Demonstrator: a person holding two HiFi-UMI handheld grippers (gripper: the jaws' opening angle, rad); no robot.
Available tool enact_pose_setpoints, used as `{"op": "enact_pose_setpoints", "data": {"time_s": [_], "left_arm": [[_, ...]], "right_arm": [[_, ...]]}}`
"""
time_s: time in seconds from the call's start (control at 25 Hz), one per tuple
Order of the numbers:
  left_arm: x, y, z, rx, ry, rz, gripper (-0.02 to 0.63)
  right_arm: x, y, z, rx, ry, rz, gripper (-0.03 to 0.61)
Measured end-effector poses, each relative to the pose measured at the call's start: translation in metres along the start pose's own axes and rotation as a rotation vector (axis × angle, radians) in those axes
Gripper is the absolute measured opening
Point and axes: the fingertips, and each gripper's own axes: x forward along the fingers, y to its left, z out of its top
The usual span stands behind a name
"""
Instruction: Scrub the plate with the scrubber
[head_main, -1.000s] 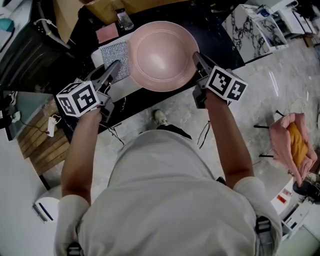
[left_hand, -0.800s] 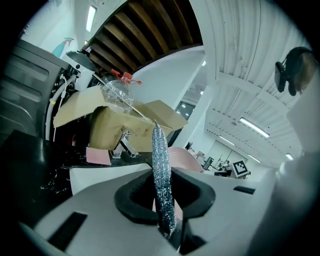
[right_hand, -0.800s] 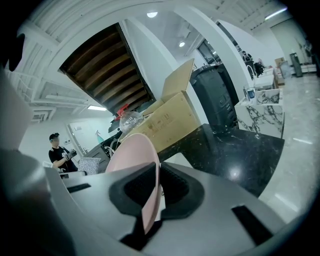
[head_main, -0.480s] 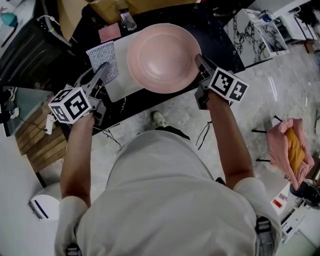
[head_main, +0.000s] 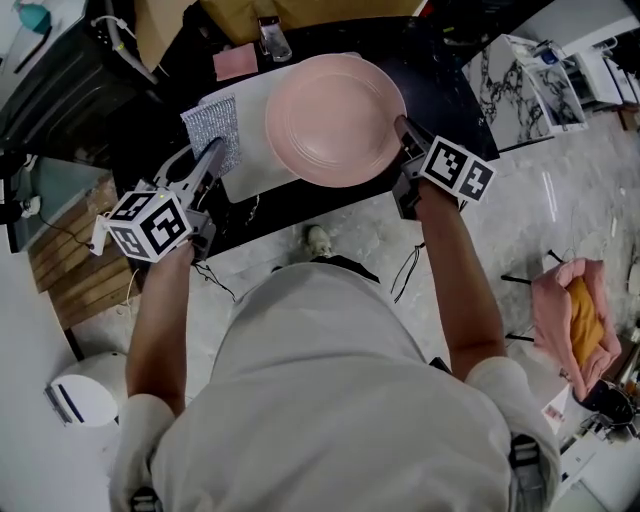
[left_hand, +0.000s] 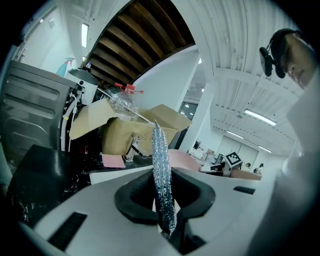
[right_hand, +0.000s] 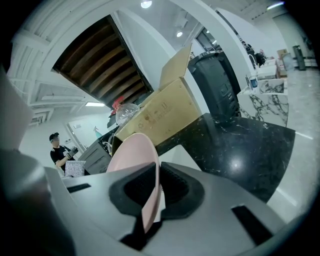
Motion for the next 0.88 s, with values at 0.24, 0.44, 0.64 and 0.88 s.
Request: {"op": "enact_pose_setpoints", "data": {"time_s": [0.24,0.44,0.64,0.88], "left_arm": [[-0.004,-0.002,-0.012,0.026,0.021,0.028,0.063],[-0.003,-0.003,-0.018,0.015,0.025,0.036,0.063],[-0.002,-0.001,-0.023,0.02,0.034,0.054,0.063],[0.002,-0.001,-0.028,0.016,0.043,0.064,0.063]], "right_arm": [[0.03,-0.011,-0.008,0.003,0.051,-0.013,0.029],[0.057,-0.021,-0.011,-0.011,0.09,-0.028,0.029],[0.082,-0.028,-0.015,-0.029,0.131,-0.039,0.029],[0.108,-0.04,-0.024,-0.048,0.185,-0.059,0.03]]}}
